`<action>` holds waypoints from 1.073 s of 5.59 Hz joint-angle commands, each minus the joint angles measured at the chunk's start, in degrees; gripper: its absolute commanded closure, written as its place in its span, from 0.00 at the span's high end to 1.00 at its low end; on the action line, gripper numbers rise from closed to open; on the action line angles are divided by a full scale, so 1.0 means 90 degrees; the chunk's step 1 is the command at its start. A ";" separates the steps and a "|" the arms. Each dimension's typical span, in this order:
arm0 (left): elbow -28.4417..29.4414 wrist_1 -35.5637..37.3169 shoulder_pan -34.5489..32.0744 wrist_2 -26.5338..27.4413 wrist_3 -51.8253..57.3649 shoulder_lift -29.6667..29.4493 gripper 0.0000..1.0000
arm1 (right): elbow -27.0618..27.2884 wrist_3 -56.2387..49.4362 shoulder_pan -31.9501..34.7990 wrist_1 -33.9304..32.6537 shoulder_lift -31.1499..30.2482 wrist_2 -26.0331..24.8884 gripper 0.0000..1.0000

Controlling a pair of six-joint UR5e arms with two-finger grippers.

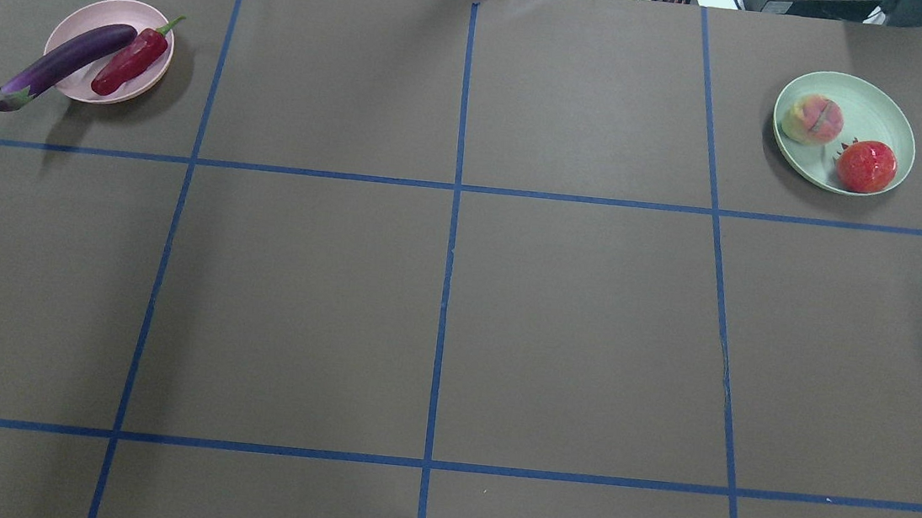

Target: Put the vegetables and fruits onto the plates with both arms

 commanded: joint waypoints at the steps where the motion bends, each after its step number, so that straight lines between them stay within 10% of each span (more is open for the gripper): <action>1: 0.0024 -0.0019 -0.0005 -0.0058 0.0012 0.0003 1.00 | 0.0148 0.0281 -0.0064 -0.0052 0.0084 -0.0014 1.00; 6: 0.0024 -0.0019 -0.0006 -0.0048 0.0012 0.0022 1.00 | 0.0129 0.0271 -0.0153 -0.0023 0.0084 0.0045 1.00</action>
